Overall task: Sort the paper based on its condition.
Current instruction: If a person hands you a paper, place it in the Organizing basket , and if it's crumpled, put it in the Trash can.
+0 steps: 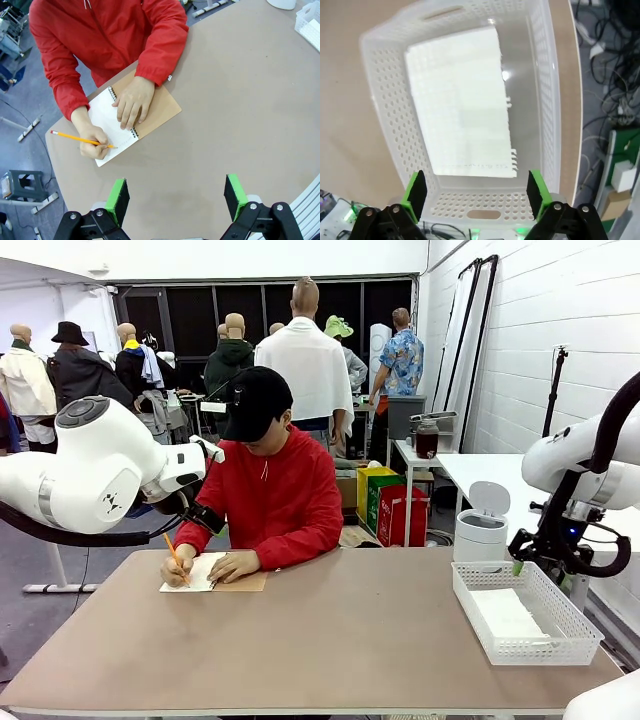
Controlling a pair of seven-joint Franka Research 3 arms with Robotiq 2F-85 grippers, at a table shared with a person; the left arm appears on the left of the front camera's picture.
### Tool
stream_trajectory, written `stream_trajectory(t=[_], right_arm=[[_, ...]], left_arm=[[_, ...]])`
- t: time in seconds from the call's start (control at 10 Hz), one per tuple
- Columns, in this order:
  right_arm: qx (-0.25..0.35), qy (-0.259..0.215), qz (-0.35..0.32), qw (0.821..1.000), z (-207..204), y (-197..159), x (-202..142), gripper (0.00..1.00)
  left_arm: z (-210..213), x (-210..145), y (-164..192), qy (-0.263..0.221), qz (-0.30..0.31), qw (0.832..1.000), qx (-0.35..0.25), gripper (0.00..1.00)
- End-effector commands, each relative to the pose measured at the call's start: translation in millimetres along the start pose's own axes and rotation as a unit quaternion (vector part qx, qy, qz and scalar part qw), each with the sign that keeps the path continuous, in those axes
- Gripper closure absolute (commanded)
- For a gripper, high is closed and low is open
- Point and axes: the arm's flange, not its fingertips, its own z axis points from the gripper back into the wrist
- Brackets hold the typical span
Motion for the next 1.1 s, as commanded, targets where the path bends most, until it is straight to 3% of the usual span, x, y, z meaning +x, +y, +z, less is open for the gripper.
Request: stream_trajectory(t=[0.0, 0.3, 0.6, 0.7, 0.9, 1.0], right_arm=[[0.019, -0.072, 0.064, 0.995, 33.0, 37.3, -9.0, 0.00], [0.025, -0.135, 0.185, 0.973, 62.8, 85.4, -45.6, 0.00], [0.032, -0.199, 0.306, 0.930, 72.6, 121.1, -79.8, 0.00], [0.036, -0.203, 0.319, 0.925, 74.5, 125.7, -85.5, 0.00], [0.067, -0.213, 0.287, 0.932, 76.3, 123.9, -82.2, 0.00], [0.016, -0.195, 0.312, 0.930, 83.6, 137.0, -87.7, 0.00]], left_arm=[[0.3, 0.0, -0.3, 0.001, -0.001, 1.000, 0.001, 0.00], [0.3, 0.0, -0.3, 0.001, -0.001, 1.000, 0.001, 0.00], [0.3, 0.0, -0.3, 0.001, -0.001, 1.000, 0.001, 0.00], [0.3, 0.0, -0.3, 0.001, -0.001, 1.000, 0.001, 0.00], [0.3, 0.0, -0.3, 0.001, -0.001, 1.000, 0.001, 0.00], [0.3, 0.0, -0.3, 0.001, -0.001, 1.000, 0.001, 0.00]])
